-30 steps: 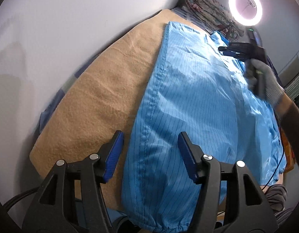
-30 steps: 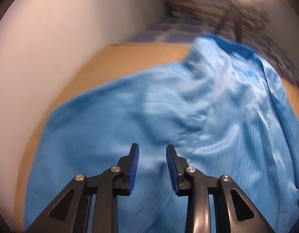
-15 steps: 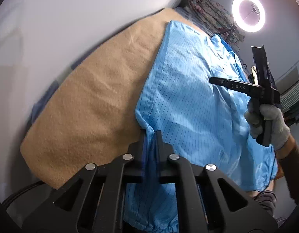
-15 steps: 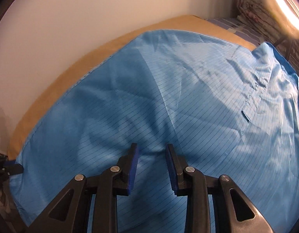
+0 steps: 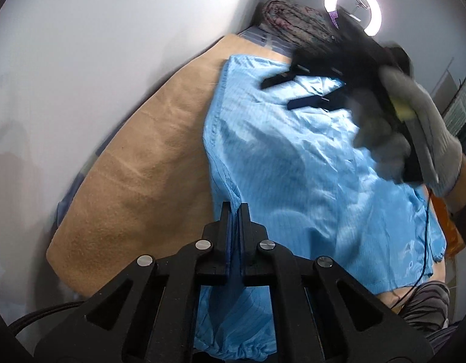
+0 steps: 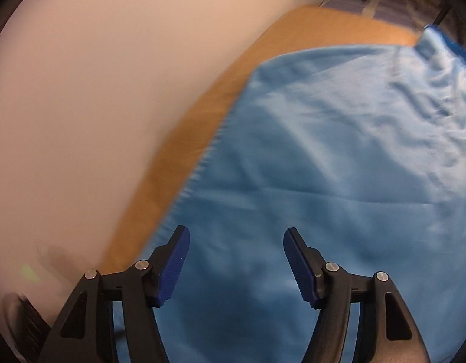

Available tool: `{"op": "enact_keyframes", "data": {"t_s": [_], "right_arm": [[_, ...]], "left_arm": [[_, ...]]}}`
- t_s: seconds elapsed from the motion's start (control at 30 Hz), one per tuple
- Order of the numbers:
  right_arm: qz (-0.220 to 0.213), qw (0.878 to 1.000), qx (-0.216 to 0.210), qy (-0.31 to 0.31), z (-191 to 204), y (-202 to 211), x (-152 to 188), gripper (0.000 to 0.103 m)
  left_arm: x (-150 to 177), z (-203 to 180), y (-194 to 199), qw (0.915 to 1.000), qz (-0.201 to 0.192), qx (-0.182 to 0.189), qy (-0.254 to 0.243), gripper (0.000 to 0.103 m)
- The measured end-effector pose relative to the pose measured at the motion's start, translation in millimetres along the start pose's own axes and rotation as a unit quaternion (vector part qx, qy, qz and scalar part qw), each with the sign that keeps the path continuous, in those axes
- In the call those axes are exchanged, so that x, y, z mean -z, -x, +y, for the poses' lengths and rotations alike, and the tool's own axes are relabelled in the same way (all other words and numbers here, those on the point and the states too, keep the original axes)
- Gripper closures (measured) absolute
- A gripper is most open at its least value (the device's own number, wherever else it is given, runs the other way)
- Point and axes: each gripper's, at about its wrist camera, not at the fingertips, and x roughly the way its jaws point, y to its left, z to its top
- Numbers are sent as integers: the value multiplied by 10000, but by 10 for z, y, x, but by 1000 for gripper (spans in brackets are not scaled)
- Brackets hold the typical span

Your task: Fold large clothes

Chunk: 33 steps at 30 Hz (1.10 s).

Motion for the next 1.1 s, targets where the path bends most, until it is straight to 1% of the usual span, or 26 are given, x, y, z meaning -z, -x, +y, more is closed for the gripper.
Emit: {"op": "enact_keyframes", "data": {"t_s": [0.07, 0.1, 0.2, 0.3, 0.37, 0.4, 0.43, 0.47, 0.5, 0.53, 0.6, 0.67, 0.7, 0.73, 0.77, 0.8, 0.83, 0.87, 0.97, 1.03, 1.1], "right_arm": [[100, 9997, -100, -175, 180, -117, -71, 36], [147, 9997, -63, -195, 252, -168, -93, 36], [398, 9986, 321, -124, 486, -404, -141, 37], [511, 9959, 737, 84, 642, -598, -163, 40], [615, 9926, 1029, 210, 701, -723, -140, 49], [618, 9909, 1163, 291, 728, -764, -130, 59], [576, 9888, 1314, 408, 760, -789, -120, 73], [506, 9878, 1379, 518, 785, -791, -113, 79], [474, 9884, 1336, 546, 792, -786, -112, 93], [456, 9897, 1259, 510, 785, -777, -112, 99], [332, 9940, 975, 364, 751, -690, -80, 102], [144, 9976, 634, 243, 688, -541, -47, 103], [21, 9988, 448, 193, 649, -457, -22, 103], [-104, 9995, 264, 122, 595, -353, 16, 103], [-236, 9997, 62, 31, 536, -254, 46, 103], [-340, 9994, -88, -28, 485, -179, 68, 103], [-480, 9985, -260, -95, 424, -81, 107, 103], [-578, 9976, -354, -129, 373, -2, 144, 103], [-819, 9945, -575, -296, 204, 213, 295, 103], [-953, 9920, -703, -436, 95, 330, 397, 103], [-1055, 9898, -784, -548, 4, 398, 443, 103]], "left_arm": [[-13, -62, 11, 10000, -28, 17, -91, 102], [-13, -89, 18, 9999, -37, 29, -129, 102], [-13, -131, 24, 9997, -35, 76, -213, 103], [-4, -188, -2, 9993, -11, 39, -372, 103], [-9, -210, -15, 9992, 12, 56, -400, 103], [-11, -217, -18, 9992, 22, 71, -398, 103], [-16, -223, -17, 9991, 24, 74, -410, 103], [-20, -224, -2, 9991, 8, 63, -429, 103], [-26, -234, 8, 9990, -10, 51, -440, 103], [-29, -243, 23, 9989, -25, 45, -457, 103], [-32, -257, 72, 9987, -91, 31, -492, 103], [-23, -269, 122, 9988, -119, 61, -477, 103], [-10, -248, 152, 9989, -68, 131, -453, 102], [-9, -239, 169, 9988, 21, 226, -430, 98], [-20, -220, 186, 9987, 62, 280, -413, 87], [-12, -207, 234, 9988, 43, 303, -380, 80], [2, -194, 300, 9989, -37, 301, -370, 68], [49, -183, 378, 9988, -89, 291, -383, 65], [68, -201, 478, 9987, -151, 274, -393, 65], [76, -181, 562, 9985, -253, 361, -319, 65], [53, -158, 561, 9988, -233, 328, -283, 64]]}}
